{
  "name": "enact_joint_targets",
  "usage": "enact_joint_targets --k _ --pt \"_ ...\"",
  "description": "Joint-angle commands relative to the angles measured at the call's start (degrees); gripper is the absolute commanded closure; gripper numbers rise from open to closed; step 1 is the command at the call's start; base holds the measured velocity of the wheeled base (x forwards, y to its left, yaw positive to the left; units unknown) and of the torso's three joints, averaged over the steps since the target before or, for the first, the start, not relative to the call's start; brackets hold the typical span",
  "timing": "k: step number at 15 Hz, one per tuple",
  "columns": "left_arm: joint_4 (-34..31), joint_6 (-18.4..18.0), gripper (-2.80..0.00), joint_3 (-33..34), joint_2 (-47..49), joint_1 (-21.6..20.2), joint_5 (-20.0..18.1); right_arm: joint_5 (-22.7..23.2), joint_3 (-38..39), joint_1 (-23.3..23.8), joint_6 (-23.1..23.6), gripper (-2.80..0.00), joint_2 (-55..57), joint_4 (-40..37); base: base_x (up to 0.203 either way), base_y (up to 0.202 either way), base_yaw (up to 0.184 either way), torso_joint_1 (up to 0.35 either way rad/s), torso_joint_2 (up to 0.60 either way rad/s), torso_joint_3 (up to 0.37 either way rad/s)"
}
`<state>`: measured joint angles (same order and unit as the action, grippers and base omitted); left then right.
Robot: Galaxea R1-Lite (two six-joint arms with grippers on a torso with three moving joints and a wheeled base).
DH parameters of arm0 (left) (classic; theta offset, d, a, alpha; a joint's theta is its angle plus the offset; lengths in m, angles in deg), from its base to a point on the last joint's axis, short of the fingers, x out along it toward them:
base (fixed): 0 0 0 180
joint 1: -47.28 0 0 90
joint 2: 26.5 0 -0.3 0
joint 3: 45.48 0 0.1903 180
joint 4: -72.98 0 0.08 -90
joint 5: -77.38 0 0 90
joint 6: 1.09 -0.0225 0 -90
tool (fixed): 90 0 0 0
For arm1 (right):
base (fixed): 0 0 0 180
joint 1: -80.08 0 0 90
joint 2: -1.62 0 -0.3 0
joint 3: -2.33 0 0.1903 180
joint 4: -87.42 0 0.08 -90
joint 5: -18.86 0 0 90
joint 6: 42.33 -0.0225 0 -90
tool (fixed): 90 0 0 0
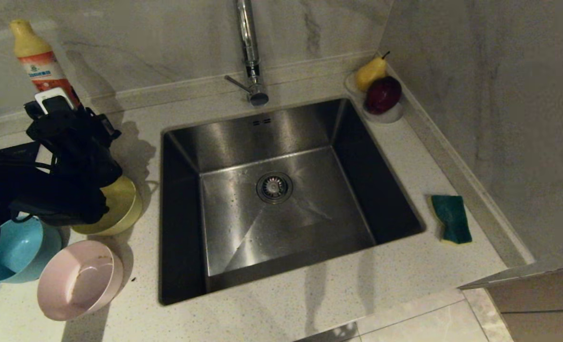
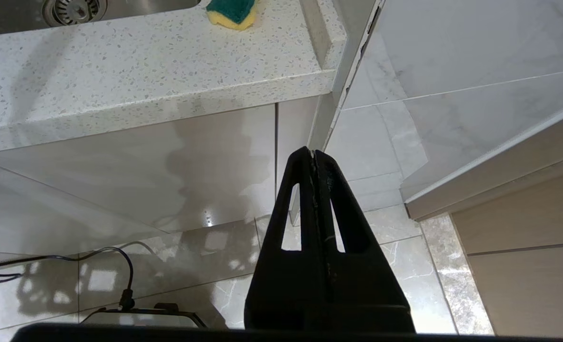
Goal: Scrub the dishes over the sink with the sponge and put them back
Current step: Place the dish soap on the table
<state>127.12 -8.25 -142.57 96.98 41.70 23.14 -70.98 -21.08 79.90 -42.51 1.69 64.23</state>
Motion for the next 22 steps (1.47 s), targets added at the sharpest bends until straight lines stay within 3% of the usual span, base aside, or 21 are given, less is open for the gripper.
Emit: enact_joint_targets --k 1,6,22 --pt "0.5 -0.7 0.00 -2.9 2.4 0.0 0.3 0.0 0.0 0.0 0.0 0.00 0.0 0.0 0.000 0.000 0.000 0.000 0.00 0.000" --pt "4.4 -1.7 0.00 -5.0 5.6 0.3 0.4 0.0 0.0 0.0 0.0 0.00 0.0 0.0 0.000 0.000 0.000 0.000 0.00 0.000" --pt "4.5 -1.7 0.00 -6.8 2.7 0.7 1.8 0.0 0.0 0.0 0.0 0.00 0.0 0.0 0.000 0.000 0.000 0.000 0.00 0.000"
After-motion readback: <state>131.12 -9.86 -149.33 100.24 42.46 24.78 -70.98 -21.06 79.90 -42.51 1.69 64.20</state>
